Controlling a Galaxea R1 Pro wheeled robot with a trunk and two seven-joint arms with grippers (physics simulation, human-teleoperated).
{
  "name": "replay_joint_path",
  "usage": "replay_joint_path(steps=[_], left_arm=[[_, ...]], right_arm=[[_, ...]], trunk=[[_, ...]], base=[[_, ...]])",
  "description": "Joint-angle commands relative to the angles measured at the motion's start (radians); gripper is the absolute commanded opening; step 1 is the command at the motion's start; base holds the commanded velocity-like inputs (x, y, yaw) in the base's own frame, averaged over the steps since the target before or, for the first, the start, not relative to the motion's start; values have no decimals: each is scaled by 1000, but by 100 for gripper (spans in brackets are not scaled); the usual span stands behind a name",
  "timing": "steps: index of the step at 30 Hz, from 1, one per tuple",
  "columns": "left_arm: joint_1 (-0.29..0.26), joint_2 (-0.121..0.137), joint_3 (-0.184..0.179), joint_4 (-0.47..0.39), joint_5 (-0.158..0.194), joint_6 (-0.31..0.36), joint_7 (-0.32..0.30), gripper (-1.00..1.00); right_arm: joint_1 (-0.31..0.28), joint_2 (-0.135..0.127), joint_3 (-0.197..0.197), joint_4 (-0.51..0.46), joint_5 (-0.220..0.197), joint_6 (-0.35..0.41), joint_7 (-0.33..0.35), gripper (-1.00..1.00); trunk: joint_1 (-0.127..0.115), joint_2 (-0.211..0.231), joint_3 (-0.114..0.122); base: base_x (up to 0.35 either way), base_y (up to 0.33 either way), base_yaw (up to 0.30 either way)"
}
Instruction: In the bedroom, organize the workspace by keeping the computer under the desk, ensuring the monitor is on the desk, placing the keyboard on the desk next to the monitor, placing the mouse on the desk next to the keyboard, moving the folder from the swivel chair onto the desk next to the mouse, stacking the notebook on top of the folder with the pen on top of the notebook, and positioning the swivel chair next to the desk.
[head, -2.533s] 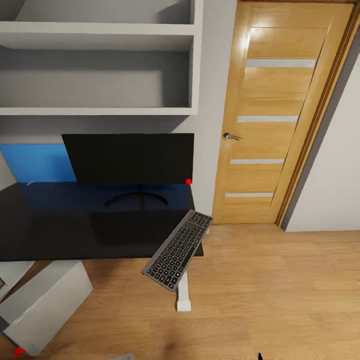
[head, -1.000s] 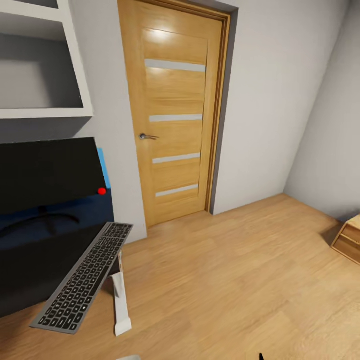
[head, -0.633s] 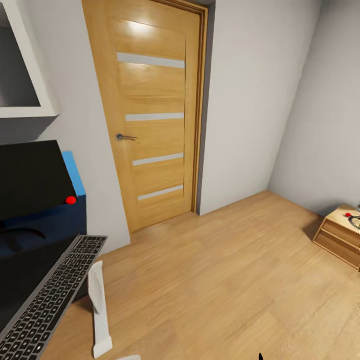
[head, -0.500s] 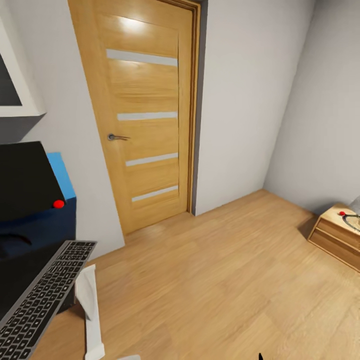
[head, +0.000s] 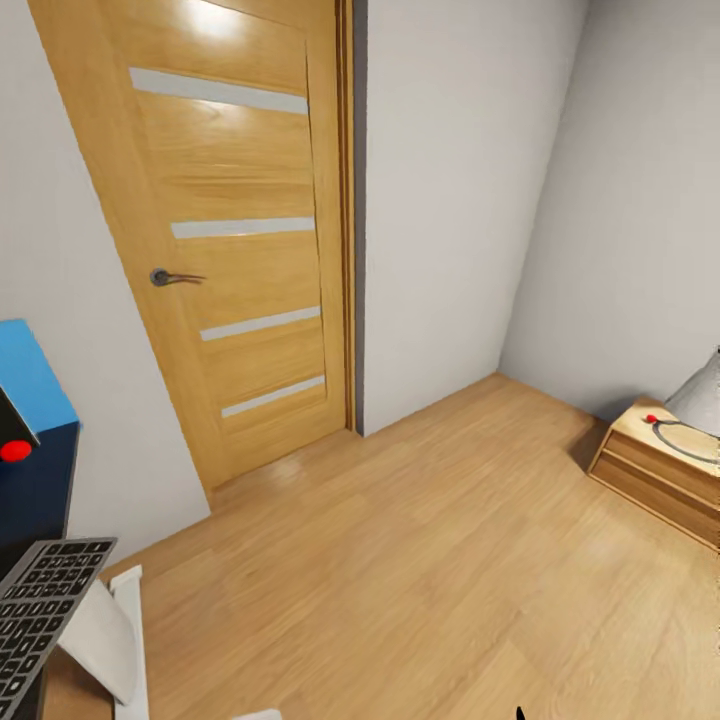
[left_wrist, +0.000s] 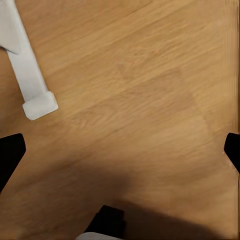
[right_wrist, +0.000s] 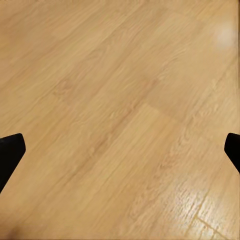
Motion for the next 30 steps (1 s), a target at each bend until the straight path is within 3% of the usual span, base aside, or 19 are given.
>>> replay_joint_path(steps=[1,18,30], left_arm=[[-1,0,-8,0,11,-6,5,100],[-1,0,-8,0,12,-3,4,100],[-1,-2,-12,46,9,-3,3,100]], right_arm=[[-1,0,6,1,-11,-3,5,100],[-1,1,6,2,-12,-3,4,100],[-1,2,7,3,-11,-38,3,100]], trunk=[[1,0,-2],[1,0,-8],[1,0,-8]], base=[[320,-2,-155],[321,-1,-22],[266,-195,232]])
